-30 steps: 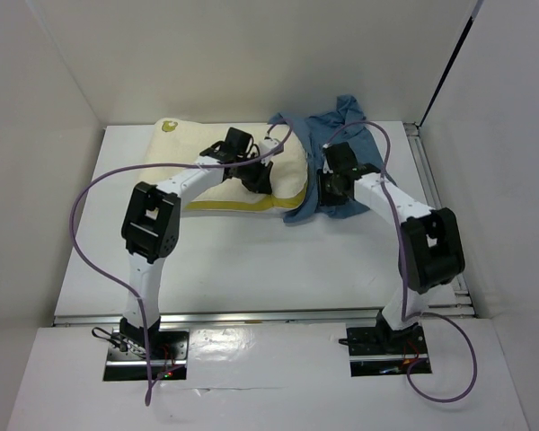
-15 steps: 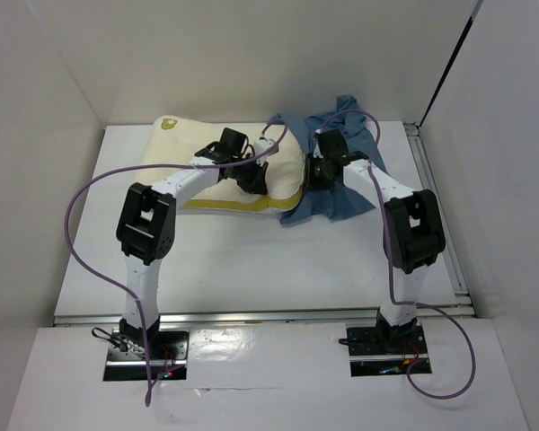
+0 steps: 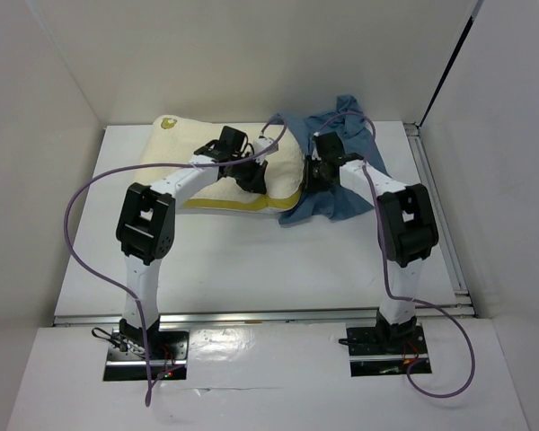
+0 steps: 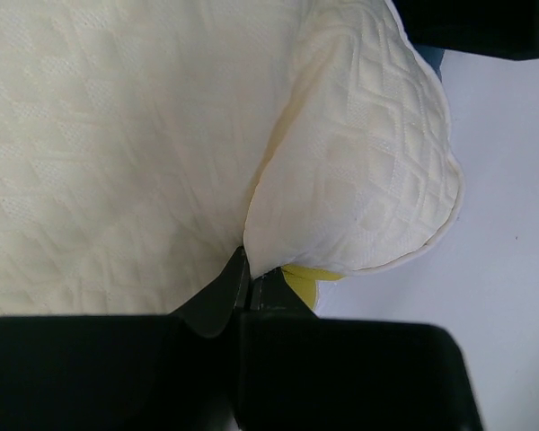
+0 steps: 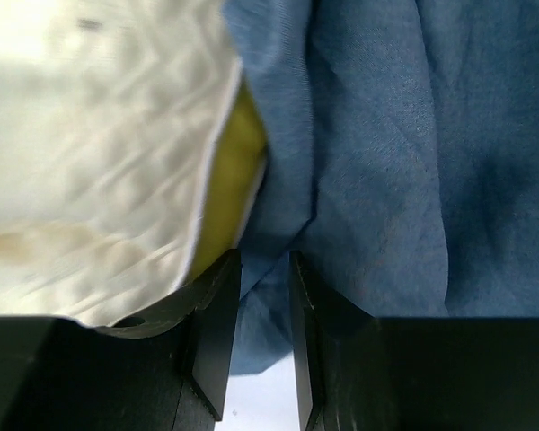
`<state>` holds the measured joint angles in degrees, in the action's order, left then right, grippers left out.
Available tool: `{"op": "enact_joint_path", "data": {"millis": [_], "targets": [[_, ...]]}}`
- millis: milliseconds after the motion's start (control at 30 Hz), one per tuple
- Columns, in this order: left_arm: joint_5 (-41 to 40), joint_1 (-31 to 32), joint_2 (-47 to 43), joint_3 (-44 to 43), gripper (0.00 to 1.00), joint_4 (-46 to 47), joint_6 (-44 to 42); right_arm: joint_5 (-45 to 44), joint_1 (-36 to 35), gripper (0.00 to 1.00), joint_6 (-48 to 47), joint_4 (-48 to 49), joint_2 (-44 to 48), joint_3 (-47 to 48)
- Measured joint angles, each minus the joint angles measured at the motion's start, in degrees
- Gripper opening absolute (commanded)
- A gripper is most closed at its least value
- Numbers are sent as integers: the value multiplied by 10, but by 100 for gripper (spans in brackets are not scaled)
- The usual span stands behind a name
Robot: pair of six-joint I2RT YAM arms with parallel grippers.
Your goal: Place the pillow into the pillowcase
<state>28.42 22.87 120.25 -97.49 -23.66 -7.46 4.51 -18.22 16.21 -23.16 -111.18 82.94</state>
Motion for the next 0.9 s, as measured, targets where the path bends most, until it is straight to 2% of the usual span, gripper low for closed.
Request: {"op": "enact_joint_path", "data": {"millis": [167, 433, 500, 533, 667, 767, 800, 833, 900], "targets": [[0, 0, 0, -4, 0, -7, -1, -1, 5, 37, 2, 0, -35, 0], [0, -1, 0, -4, 0, -8, -3, 8, 7, 54, 9, 0, -57, 18], [0, -2, 0, -4, 0, -9, -3, 18, 10, 55, 12, 0, -59, 22], [0, -2, 0, -4, 0, -9, -3, 23, 13, 47, 12, 0, -62, 25], [0, -3, 0, -5, 0, -11, -3, 43, 18, 28, 17, 5, -70, 29], [0, -3, 0, -9, 0, -16, -3, 58, 21, 25, 21, 9, -75, 30], [0, -3, 0, -12, 0, -18, -3, 63, 21, 20, 22, 10, -76, 30], [0, -3, 0, -14, 0, -20, -3, 69, 21, 9, 21, 11, -77, 30], [0, -3, 0, -16, 0, -23, -3, 78, 21, 0, 21, 14, -80, 33]]}}
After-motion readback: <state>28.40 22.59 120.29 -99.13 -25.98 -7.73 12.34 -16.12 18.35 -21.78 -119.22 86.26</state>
